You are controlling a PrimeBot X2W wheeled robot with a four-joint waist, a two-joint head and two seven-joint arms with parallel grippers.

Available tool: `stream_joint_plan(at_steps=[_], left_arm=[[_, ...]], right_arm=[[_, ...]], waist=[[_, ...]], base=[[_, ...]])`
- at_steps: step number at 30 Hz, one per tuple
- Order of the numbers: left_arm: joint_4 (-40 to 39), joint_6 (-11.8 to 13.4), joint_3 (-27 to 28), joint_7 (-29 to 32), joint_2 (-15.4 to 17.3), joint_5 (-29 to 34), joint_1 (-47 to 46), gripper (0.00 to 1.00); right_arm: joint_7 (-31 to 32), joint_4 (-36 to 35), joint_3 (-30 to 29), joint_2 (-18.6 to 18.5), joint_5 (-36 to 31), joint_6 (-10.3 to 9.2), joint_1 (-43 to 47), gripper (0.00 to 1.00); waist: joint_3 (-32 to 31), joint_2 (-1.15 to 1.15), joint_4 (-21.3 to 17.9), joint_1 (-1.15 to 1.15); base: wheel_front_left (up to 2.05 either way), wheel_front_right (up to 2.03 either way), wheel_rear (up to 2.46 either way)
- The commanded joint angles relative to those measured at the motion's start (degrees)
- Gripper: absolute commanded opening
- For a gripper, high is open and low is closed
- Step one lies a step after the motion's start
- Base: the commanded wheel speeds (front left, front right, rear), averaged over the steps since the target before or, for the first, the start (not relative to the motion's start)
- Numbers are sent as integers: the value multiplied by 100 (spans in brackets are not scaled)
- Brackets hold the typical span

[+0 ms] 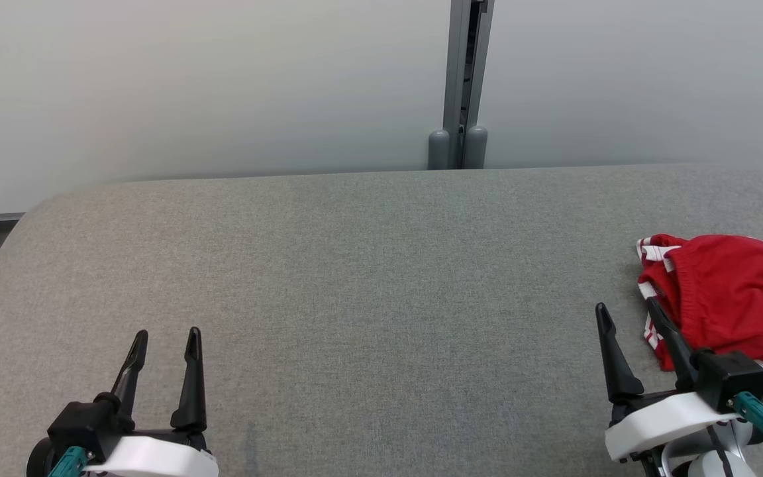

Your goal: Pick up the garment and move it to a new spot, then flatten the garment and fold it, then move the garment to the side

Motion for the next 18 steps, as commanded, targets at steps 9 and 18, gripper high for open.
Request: stream_joint_plan(at_steps=[9,18], left_arm=[[61,-66,-9,-22,4,73,-46,100],[76,-84,8,-21,-6,74,-53,100]], right_arm=[[-90,-108,-22,2,-41,1,-47,100],[-104,-60,-36,27,-58,1,-39,100]], waist=[[-14,0,9,0],[-14,0,15,0]], base=[[0,0,0],[0,0,0]])
